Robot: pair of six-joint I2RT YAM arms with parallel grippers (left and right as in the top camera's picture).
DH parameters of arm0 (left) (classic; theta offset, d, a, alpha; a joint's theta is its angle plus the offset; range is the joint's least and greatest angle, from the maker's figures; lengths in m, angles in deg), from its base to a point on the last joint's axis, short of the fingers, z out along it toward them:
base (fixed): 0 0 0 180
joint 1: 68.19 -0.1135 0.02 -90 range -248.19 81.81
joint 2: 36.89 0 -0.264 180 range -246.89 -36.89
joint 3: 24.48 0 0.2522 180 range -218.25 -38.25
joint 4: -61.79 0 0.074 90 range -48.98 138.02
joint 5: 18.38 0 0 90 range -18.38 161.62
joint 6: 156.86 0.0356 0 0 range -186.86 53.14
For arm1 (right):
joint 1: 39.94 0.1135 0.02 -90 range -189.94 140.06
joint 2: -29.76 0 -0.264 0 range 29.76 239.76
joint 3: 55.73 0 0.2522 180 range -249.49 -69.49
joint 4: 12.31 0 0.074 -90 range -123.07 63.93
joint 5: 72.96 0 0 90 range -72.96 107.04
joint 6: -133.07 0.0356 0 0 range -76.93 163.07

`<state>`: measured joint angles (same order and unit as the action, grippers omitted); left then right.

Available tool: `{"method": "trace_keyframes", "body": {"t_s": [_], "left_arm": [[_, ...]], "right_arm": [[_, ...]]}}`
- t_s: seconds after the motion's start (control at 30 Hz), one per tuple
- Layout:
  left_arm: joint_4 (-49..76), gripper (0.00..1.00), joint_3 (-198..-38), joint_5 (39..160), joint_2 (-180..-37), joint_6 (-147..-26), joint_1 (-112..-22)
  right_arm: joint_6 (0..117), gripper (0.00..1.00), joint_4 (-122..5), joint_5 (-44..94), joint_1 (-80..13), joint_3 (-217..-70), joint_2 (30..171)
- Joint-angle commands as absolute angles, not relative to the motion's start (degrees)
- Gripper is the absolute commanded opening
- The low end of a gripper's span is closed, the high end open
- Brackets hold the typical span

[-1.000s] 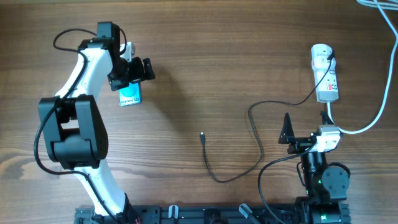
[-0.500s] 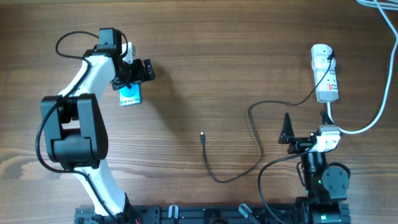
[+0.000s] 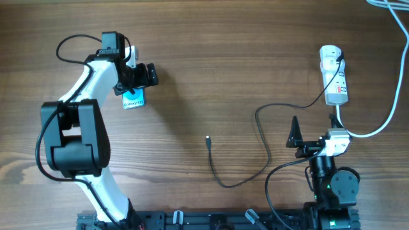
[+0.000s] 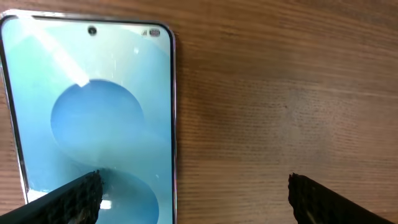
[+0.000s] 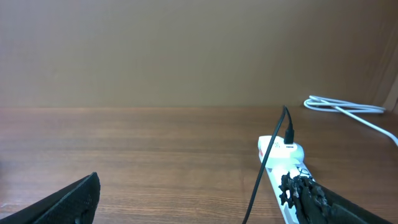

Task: Plug charger to phone and switch on socket
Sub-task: 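Lower the left gripper and close it on the phone's bottom edge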

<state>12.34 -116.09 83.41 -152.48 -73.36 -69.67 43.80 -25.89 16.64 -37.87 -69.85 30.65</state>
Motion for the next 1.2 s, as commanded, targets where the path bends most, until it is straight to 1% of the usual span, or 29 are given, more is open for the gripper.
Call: {"method": "trace_keyframes", "body": {"t_s": [0.0, 0.27, 0.43, 0.63, 1.17], "left_arm": [[14.27, 1.0, -113.33, 83.46, -154.88, -73.73, -69.43], [21.98, 1.0, -113.33, 83.28, -154.88, -73.71, -69.47], [24.3, 1.0, -113.33, 79.15, -154.88, -73.71, -69.47], [23.8, 1.0, -113.33, 73.36, -154.88, -73.71, -69.47], [21.92, 1.0, -113.33, 71.26, -154.88, -73.49, -69.47]], "right_arm": [[43.19, 1.0, -25.69, 17.16, -37.65, -69.78, 30.04], [43.19, 1.0, -25.69, 17.16, -37.65, -69.78, 30.04], [43.17, 1.0, -25.71, 17.16, -37.65, -69.78, 30.04], [43.21, 1.0, -25.69, 17.16, -37.65, -69.78, 30.04], [43.21, 1.0, -25.71, 17.16, -37.65, -69.78, 30.04]]}}
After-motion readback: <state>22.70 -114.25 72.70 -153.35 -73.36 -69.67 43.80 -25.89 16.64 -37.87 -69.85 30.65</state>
